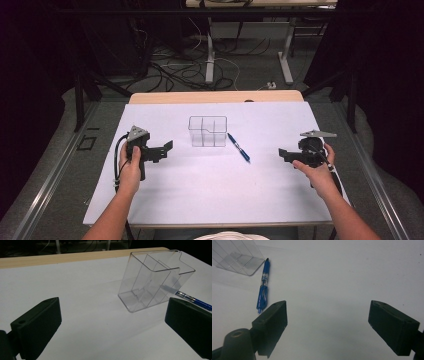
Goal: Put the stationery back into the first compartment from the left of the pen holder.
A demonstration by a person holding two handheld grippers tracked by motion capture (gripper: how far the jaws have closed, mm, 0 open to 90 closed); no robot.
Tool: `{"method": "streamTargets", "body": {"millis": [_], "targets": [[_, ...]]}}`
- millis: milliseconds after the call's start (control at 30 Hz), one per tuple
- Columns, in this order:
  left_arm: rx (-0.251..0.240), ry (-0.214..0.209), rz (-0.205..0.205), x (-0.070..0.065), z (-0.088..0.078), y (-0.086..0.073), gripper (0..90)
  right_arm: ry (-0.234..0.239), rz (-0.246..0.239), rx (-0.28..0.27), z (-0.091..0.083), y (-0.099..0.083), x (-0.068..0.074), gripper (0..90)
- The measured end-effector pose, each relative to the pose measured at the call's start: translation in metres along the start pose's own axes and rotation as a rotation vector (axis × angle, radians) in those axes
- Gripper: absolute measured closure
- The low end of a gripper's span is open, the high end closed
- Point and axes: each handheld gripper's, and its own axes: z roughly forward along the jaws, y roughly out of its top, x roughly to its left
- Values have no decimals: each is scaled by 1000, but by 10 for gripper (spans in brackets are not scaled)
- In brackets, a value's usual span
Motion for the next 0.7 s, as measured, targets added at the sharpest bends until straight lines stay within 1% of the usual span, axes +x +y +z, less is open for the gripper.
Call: {"method": "streamTargets", "body": {"millis": [33, 67, 100, 200, 333, 400, 467, 500, 600, 700], "targets": [[9, 0, -3, 1, 0, 0, 5, 3, -1, -2, 0, 2, 0, 154], [6, -3, -17, 1, 0, -1, 7, 4, -3, -3, 0, 4, 0, 158], [6, -5, -20, 1, 0, -1, 8, 8, -1, -1, 0, 7, 2, 162], [9, -5, -15, 1, -1, -1, 8, 22, -13, 7, 1, 16, 4, 174], [5, -1, -12, 1, 0, -1, 9, 35, -51, 26, 1, 31, 11, 200], [10, 2, -11, 1, 0, -1, 9, 35, -82, 31, 1, 39, 16, 207], [14, 4, -11, 2, 0, -1, 9, 39, -89, 40, 1, 47, 21, 211], [22, -1, -13, 2, 0, -1, 11, 42, -88, 45, 2, 50, 23, 214], [21, -1, -14, 2, 0, -1, 14, 58, -95, 71, 4, 60, 28, 234], [19, -1, -11, 2, 0, -1, 15, 60, -98, 106, 9, 67, 32, 241]]}}
